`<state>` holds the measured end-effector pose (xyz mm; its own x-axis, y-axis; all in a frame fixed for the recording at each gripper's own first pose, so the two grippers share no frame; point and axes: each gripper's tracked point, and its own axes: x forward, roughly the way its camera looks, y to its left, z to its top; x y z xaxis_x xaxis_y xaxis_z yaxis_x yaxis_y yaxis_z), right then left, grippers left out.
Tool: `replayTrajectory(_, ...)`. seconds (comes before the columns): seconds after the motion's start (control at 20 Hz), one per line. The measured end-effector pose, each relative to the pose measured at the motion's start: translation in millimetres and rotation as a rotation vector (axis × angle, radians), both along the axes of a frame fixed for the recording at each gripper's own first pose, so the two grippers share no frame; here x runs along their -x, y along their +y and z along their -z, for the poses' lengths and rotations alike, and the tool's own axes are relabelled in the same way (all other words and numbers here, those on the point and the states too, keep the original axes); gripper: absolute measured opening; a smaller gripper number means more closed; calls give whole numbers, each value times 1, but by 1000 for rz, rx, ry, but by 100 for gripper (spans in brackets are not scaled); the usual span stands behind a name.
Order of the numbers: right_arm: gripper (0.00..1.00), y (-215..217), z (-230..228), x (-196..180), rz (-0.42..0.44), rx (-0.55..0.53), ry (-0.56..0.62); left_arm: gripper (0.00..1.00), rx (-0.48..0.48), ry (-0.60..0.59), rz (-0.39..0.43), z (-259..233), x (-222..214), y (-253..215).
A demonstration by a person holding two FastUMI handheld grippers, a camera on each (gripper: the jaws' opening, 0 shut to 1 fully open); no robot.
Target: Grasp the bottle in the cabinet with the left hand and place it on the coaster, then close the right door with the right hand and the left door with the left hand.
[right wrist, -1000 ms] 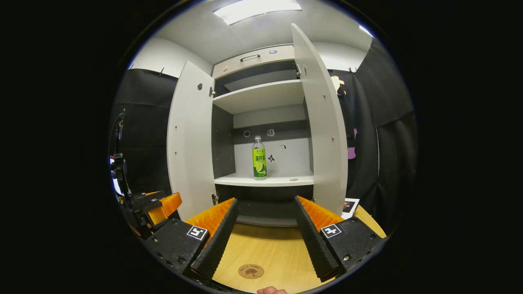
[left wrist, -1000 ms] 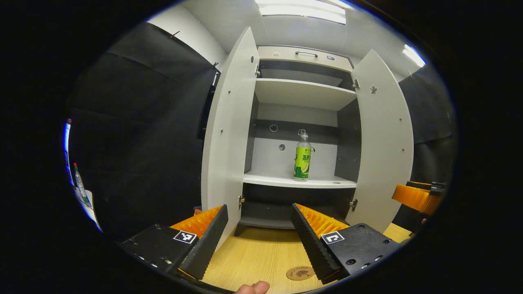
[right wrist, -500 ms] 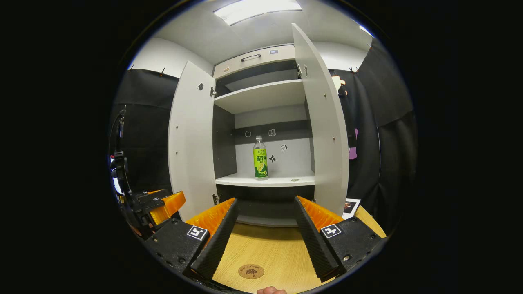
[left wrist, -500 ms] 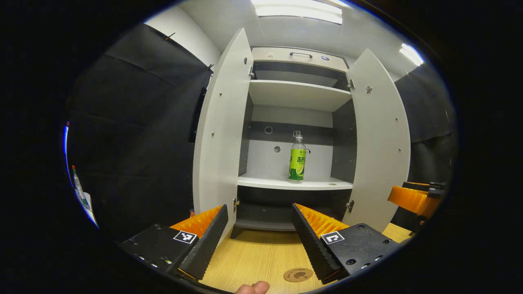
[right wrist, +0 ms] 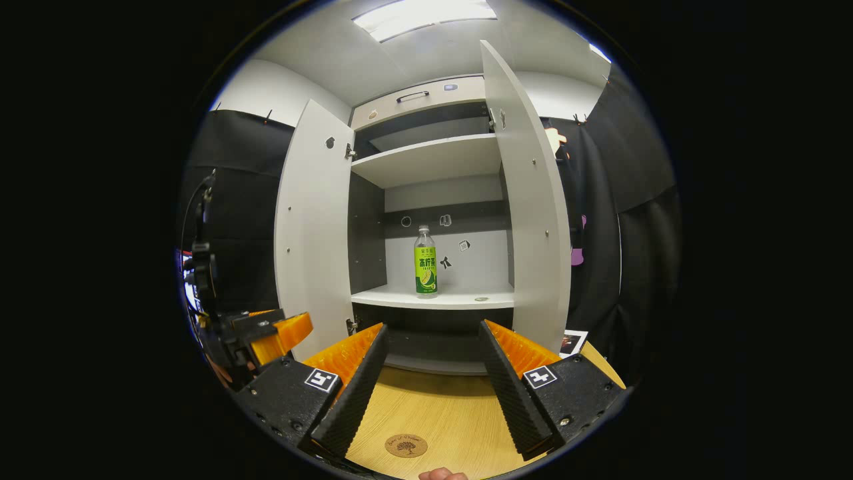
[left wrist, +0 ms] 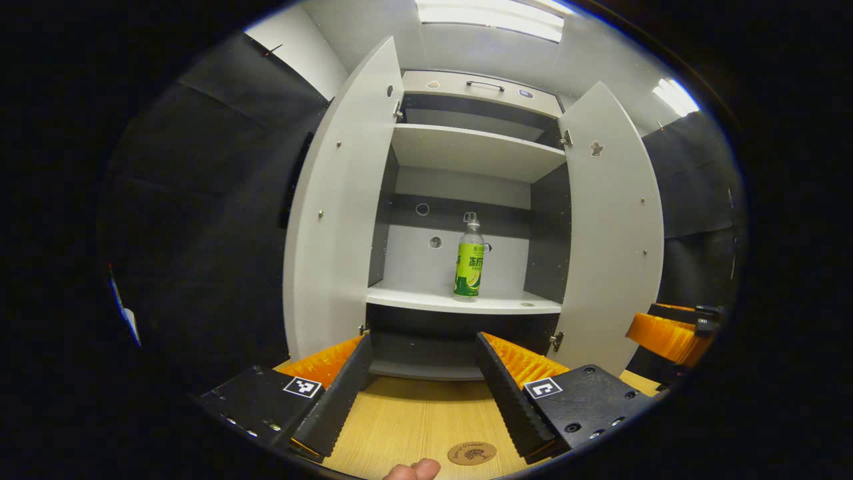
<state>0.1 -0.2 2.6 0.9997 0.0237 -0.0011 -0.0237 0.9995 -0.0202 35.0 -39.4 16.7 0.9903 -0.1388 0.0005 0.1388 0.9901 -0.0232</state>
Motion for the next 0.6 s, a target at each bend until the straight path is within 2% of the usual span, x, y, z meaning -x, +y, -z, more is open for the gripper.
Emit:
replayTrajectory(0.35,83,-3,0,7,22,2,8,95,-48,-53,195,-44,-81,-54)
replayTrajectory(0.6,83,-5,-4,9,45,-18,18,94,-49,-43,288,-57,-154,-98)
